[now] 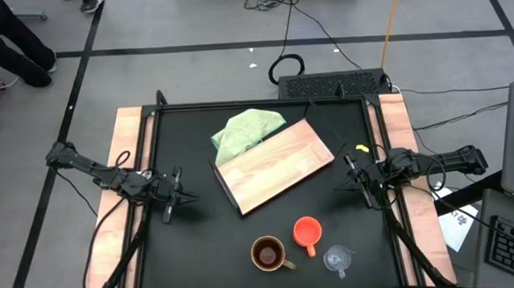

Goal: Stack small to large cups/mugs on shelf

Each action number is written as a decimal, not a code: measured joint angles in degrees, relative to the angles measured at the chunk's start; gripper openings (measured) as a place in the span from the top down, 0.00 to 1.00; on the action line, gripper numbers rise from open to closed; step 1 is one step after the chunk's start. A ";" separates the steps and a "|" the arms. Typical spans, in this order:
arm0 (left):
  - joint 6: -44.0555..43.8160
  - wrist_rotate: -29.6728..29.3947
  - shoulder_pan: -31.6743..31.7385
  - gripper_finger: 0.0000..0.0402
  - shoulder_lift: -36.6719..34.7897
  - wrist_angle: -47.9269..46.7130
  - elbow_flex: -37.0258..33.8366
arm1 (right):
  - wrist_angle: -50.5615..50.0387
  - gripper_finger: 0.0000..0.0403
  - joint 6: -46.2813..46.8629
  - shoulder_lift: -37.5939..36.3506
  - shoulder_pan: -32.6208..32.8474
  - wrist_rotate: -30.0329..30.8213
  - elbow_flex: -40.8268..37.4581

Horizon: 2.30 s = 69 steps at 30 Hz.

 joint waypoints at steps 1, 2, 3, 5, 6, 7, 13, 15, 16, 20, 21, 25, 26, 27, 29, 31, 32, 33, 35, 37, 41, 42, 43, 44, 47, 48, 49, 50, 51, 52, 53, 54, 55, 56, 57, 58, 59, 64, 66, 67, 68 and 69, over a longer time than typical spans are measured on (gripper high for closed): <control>0.00 0.01 0.01 0.91 -0.01 0.00 -0.01 | 0.02 1.00 -0.01 0.00 0.00 0.01 0.01; 0.00 0.01 0.01 0.91 -0.01 0.00 -0.01 | 0.02 1.00 -0.02 -0.01 0.00 0.02 0.02; 0.00 0.00 -0.01 0.91 -0.01 0.00 -0.01 | 0.01 1.00 -0.02 0.00 -0.01 0.01 0.00; 0.00 -0.01 0.01 0.91 0.01 0.00 -0.01 | 0.00 1.00 0.00 0.00 -0.01 0.00 0.02; 0.00 0.00 0.00 0.91 0.00 0.00 0.01 | 0.00 1.00 -0.02 -0.02 -0.01 0.02 0.02; 0.00 0.00 0.01 0.91 0.00 0.00 -0.01 | 0.00 1.00 0.00 0.00 -0.01 0.00 0.00; 0.00 0.01 0.01 0.91 -0.01 0.00 -0.01 | 0.02 1.00 0.00 0.00 0.01 0.02 0.00; 0.00 0.01 0.01 0.91 0.00 0.00 0.01 | 0.00 1.00 0.00 0.00 -0.01 0.00 0.02; 0.00 0.00 0.00 0.91 0.00 -0.01 0.01 | 0.00 1.00 -0.01 0.00 0.00 0.00 0.02; 0.00 -0.01 0.01 0.91 0.01 0.08 0.01 | 0.01 1.00 -0.02 0.00 0.00 0.00 0.02; 0.00 -0.01 0.01 0.91 0.01 0.35 -0.03 | 0.02 1.00 -0.02 0.00 -0.01 0.00 0.00; 0.01 -0.01 -0.01 0.91 0.01 3.66 -0.03 | 0.00 1.00 0.00 0.00 0.01 0.00 0.02; -0.01 -0.01 0.01 0.91 0.01 4.19 -0.03 | 0.00 1.00 0.00 -0.02 -0.01 0.00 0.02; -0.11 -0.01 0.01 0.91 0.01 4.59 -0.03 | 0.00 1.00 -0.02 -0.02 -0.01 0.02 0.02; -0.51 -0.01 0.01 0.91 0.01 4.82 -0.03 | 0.01 1.00 -0.02 0.00 0.00 0.02 0.02; -0.52 -0.01 -0.01 0.91 0.01 4.90 -0.03 | 0.01 1.00 -0.01 -0.01 -0.01 0.01 0.02; -0.53 -0.01 -0.01 0.91 0.01 5.29 -0.03 | 0.01 1.00 -0.01 -0.01 0.00 0.01 0.02; -0.58 -0.01 -0.01 0.91 0.01 5.72 -0.03 | 0.01 1.00 -0.01 -0.01 -0.01 0.02 0.02; -1.28 -0.01 0.01 0.91 0.01 6.00 -0.03 | 0.02 1.00 0.00 0.00 -0.01 0.02 0.02; -2.45 -0.01 0.00 0.91 0.01 6.01 -0.03 | 0.02 1.00 -0.02 0.00 0.00 0.01 0.01; -2.91 -0.01 -0.01 0.91 0.01 6.10 -0.03 | 0.02 1.00 0.00 -0.02 -0.01 0.00 0.02; -2.92 -0.01 0.00 0.91 0.01 6.08 -0.03 | 0.00 1.00 -0.01 -0.01 -0.01 0.01 0.02; -2.93 -0.01 -0.01 0.91 0.01 6.08 -0.03 | 0.02 1.00 -0.01 -0.02 0.00 0.01 0.02; -2.93 -0.01 0.01 0.91 0.01 6.08 -0.03 | 0.02 1.00 -0.02 0.00 0.00 0.02 0.02; -2.53 -0.01 -0.01 0.91 0.01 6.08 -0.03 | 0.02 1.00 0.00 0.00 0.00 0.01 0.02; -2.17 -0.01 -0.01 0.91 0.01 6.05 -0.03 | 0.08 1.00 0.00 -0.02 -0.01 0.00 0.00; -1.60 -0.01 0.01 0.91 0.01 6.05 -0.03 | 0.30 1.00 0.00 0.00 0.01 0.00 0.02; -1.06 -0.01 0.00 0.91 0.01 6.05 -0.03 | 0.37 1.00 0.00 -0.02 -0.01 -0.01 0.02; -0.61 -0.01 0.01 0.91 0.01 6.05 -0.03 | 0.37 1.00 0.01 -0.02 -0.01 -0.01 0.02; -0.19 -0.01 -0.01 0.91 0.01 6.06 -0.03 | 0.37 1.00 0.00 -0.02 0.00 0.00 0.01; 0.09 -0.01 0.01 0.91 0.01 6.05 -0.03 | 0.37 1.00 0.01 -0.02 0.00 -0.02 0.01; 0.17 -0.03 0.01 0.91 0.01 6.06 -0.03 | 0.37 1.00 0.00 -0.02 0.00 0.00 0.02; 0.20 -0.19 -0.01 0.91 0.01 6.08 -0.03 | 0.37 1.00 0.00 -0.01 0.01 0.00 0.02; 0.40 -0.44 -0.01 0.91 0.01 6.20 -0.03 | 0.39 1.00 0.00 -0.02 0.00 0.00 0.00; 0.87 -0.56 0.01 0.91 0.01 6.60 -0.03 | 0.39 1.00 0.00 -0.02 -0.01 0.00 0.00; 1.59 -0.56 0.00 0.91 0.01 7.24 -0.03 | 0.42 1.00 0.00 -0.02 -0.01 0.00 0.01; 1.90 -0.57 0.00 0.91 0.01 8.04 -0.03 | 0.42 1.00 -0.03 0.00 0.01 0.00 0.02; 1.53 0.22 -0.01 0.91 -0.01 15.86 -0.03 | 0.42 1.00 -0.07 0.00 -0.01 0.00 0.02; 1.68 1.00 0.01 0.93 0.01 18.14 -0.03 | 0.44 1.00 -0.10 -0.01 0.00 0.00 0.01; 1.64 1.20 0.01 0.95 0.01 18.90 0.04 | 0.42 1.00 -0.13 -0.02 0.00 0.00 0.00; 1.58 1.21 -0.01 0.97 0.00 18.84 0.42 | 0.44 1.00 -0.13 -0.01 0.00 0.00 0.02; 1.28 1.22 0.00 0.98 0.06 18.85 0.86 | 0.43 1.00 -0.15 -0.01 0.00 0.00 0.01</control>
